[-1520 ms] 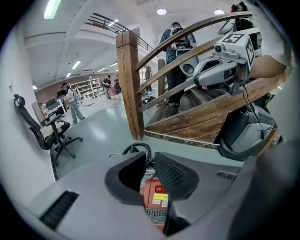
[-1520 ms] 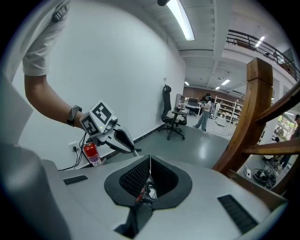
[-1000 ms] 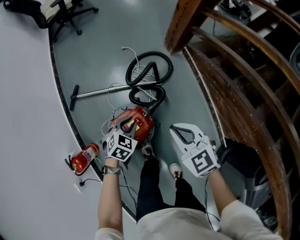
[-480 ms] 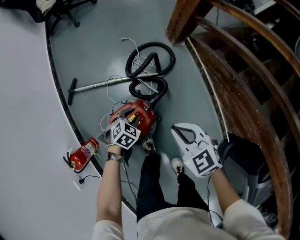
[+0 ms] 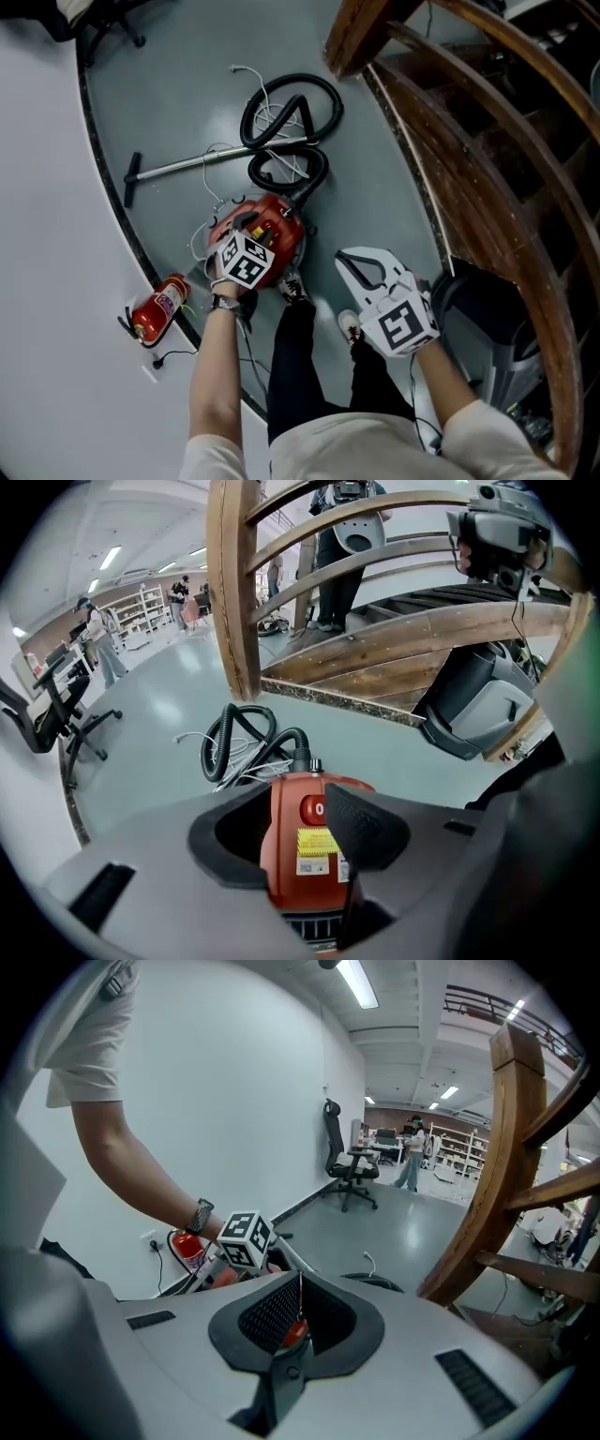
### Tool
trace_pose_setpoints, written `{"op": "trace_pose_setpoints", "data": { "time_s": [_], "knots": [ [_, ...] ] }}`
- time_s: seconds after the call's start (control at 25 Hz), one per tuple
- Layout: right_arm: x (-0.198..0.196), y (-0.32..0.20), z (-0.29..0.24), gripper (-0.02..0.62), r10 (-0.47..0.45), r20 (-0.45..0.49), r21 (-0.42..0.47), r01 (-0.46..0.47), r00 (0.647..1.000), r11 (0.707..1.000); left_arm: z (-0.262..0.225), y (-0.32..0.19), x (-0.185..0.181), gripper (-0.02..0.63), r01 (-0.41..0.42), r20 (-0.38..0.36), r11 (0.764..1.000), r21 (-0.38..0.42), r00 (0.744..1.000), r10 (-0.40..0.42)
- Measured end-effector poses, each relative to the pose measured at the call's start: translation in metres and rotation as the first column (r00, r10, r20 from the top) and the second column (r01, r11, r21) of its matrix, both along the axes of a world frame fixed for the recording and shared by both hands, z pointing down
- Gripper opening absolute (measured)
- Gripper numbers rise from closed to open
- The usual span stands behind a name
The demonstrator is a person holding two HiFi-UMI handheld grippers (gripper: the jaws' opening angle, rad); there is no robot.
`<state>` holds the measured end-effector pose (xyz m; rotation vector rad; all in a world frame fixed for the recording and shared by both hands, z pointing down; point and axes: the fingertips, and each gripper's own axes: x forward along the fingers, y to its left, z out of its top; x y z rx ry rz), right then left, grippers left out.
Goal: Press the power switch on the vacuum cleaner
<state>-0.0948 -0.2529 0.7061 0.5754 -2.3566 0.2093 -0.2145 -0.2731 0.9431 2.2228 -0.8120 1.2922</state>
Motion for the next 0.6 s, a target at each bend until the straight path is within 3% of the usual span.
{"op": "trace_pose_setpoints", "data": {
  "time_s": [0.6],
  "knots": [
    [0.001, -0.002, 0.021, 0.029, 0.02, -0.007, -0.039, -0.02, 1.0, 0.999, 0.032, 0.003, -0.011, 0.222, -0.009, 0.079, 0.998, -0.057, 0.997, 0.013]
  ]
}}
